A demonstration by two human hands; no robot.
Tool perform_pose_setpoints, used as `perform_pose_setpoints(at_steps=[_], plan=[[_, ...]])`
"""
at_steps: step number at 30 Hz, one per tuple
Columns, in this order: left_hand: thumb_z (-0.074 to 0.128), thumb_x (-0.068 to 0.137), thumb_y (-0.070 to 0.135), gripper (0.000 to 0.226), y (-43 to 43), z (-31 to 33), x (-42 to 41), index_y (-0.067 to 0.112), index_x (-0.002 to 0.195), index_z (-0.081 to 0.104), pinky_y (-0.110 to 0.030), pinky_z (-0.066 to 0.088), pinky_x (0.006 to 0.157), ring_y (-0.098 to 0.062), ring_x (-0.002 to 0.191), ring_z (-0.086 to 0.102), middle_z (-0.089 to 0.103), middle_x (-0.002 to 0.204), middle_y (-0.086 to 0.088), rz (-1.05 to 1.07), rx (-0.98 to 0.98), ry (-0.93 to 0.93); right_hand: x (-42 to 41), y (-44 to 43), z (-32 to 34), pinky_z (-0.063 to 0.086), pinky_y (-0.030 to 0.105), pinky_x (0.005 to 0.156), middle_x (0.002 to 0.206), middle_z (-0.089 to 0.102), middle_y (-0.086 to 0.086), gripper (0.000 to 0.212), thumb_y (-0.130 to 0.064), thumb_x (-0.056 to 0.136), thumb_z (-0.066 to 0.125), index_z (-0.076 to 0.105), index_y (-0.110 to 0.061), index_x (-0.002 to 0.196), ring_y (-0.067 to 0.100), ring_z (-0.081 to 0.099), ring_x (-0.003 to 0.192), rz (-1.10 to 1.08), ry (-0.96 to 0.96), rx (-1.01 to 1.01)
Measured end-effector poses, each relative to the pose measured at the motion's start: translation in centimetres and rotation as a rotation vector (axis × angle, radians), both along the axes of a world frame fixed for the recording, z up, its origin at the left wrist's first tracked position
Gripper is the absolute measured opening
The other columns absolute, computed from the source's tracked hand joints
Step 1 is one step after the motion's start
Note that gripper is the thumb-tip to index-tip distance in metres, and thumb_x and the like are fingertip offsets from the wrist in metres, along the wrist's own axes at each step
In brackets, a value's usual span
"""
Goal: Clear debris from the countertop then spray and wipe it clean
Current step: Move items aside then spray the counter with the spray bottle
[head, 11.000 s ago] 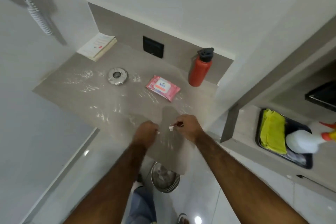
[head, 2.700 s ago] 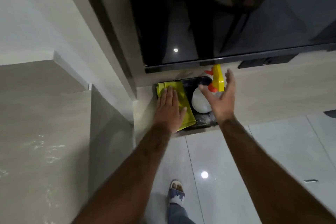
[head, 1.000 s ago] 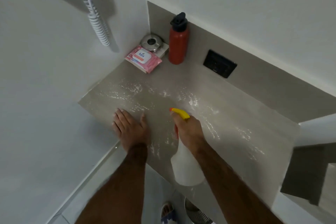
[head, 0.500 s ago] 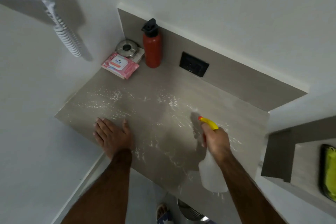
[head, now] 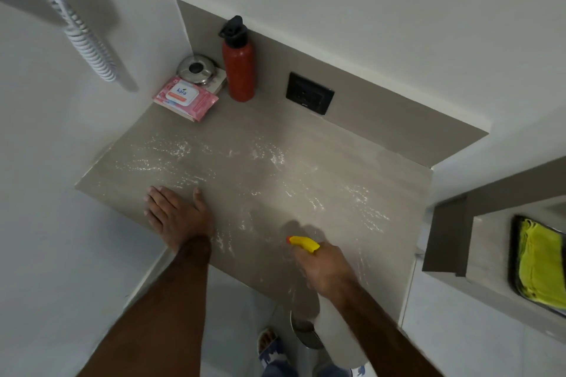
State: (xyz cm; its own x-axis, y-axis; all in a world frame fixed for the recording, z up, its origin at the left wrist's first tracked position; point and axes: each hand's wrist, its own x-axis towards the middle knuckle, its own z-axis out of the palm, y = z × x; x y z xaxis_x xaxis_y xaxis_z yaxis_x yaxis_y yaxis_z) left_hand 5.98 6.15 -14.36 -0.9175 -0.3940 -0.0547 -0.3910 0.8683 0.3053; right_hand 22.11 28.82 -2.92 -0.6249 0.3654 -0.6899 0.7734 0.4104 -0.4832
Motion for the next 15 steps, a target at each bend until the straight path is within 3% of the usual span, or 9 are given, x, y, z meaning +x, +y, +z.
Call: perform_pose_setpoints(at_steps=[5,8,11,15], plan=[[0.031,0.100,0.059,0.087,-0.2,-0.4,-0.1,-0.006,0.156,0.014,-0.055,0.011,0.126,-0.040,0.154,0.015,0.018,0.165,-0.026,-0.005,0.004,-0.011,2.0,3.3,-0.8,0.062,0.042,0.088,0.067,0.079,0.001,0.054,-0.061,0.090,0.057,0.078,-0.016,0.069,0.017,0.077,0.070,-0.084,0.059,-0.031],[0.029,0.101,0.059,0.087,-0.2,-0.7,0.0,-0.006,0.156,0.013,-0.055,0.010,0.126,-0.040,0.155,0.013,0.016,0.165,-0.026,-0.022,0.005,-0.023,2.8,5.7,-0.6,0.060,0.035,0.083,0.059,0.076,-0.004,0.055,-0.062,0.086,0.058,0.077,-0.017,0.062,0.013,0.075,0.062,-0.212,0.147,0.005],[0.022,0.099,0.062,0.089,-0.4,-0.8,-0.2,-0.005,0.157,0.011,-0.053,0.007,0.127,-0.038,0.155,0.010,0.012,0.166,-0.024,-0.026,0.003,-0.043,3.1,8.1,-0.4,0.056,0.033,0.075,0.053,0.073,-0.004,0.067,-0.073,0.072,0.045,0.073,-0.012,0.062,0.013,0.072,0.057,-0.315,0.161,0.095],[0.014,0.098,0.066,0.093,0.1,-0.4,0.9,-0.005,0.157,0.009,-0.053,0.006,0.127,-0.038,0.156,0.008,0.010,0.167,-0.025,-0.052,-0.010,-0.068,4.4,10.5,-0.7,0.055,0.033,0.078,0.059,0.076,0.002,0.066,-0.070,0.070,0.047,0.077,-0.012,0.066,0.012,0.074,0.061,-0.402,0.235,-0.028]])
